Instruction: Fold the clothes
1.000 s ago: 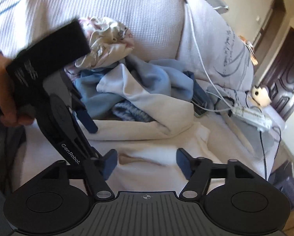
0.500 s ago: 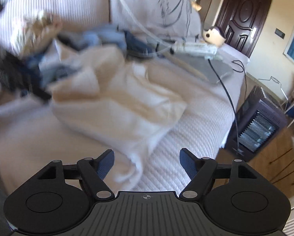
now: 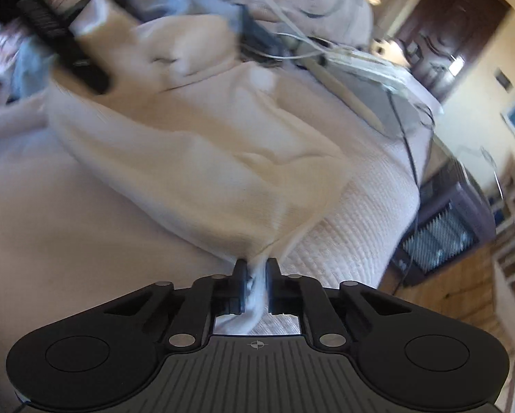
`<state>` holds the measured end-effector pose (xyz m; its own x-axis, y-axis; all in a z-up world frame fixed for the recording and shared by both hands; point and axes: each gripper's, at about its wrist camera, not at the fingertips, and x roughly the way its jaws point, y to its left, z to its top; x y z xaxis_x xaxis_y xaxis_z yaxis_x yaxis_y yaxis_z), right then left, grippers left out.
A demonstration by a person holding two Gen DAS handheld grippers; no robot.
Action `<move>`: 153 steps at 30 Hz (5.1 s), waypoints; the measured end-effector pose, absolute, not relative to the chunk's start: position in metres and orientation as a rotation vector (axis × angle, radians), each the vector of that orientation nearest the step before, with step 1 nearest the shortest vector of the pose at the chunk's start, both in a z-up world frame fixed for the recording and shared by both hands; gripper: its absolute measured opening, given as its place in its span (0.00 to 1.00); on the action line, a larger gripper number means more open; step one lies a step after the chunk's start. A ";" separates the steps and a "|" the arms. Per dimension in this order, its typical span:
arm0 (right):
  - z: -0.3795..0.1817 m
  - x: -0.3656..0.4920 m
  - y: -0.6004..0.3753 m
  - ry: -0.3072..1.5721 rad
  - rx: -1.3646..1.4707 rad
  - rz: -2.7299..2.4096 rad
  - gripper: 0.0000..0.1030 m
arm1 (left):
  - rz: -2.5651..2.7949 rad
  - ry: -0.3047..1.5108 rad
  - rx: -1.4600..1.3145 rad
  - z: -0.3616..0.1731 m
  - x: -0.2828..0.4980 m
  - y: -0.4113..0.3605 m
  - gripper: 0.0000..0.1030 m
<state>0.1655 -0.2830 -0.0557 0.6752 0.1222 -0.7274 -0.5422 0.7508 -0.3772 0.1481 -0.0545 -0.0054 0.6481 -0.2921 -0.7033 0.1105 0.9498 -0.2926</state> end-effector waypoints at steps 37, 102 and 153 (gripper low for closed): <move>-0.025 0.284 -0.324 0.803 -0.191 0.217 0.06 | -0.380 0.858 0.137 -0.019 0.111 -0.082 0.76; 0.001 0.194 -0.269 0.831 -0.312 0.500 0.62 | 0.002 0.666 0.527 0.011 0.183 0.009 0.53; 0.025 0.307 -0.222 0.831 -0.117 0.620 0.62 | -0.462 0.706 0.370 0.002 0.172 -0.068 0.43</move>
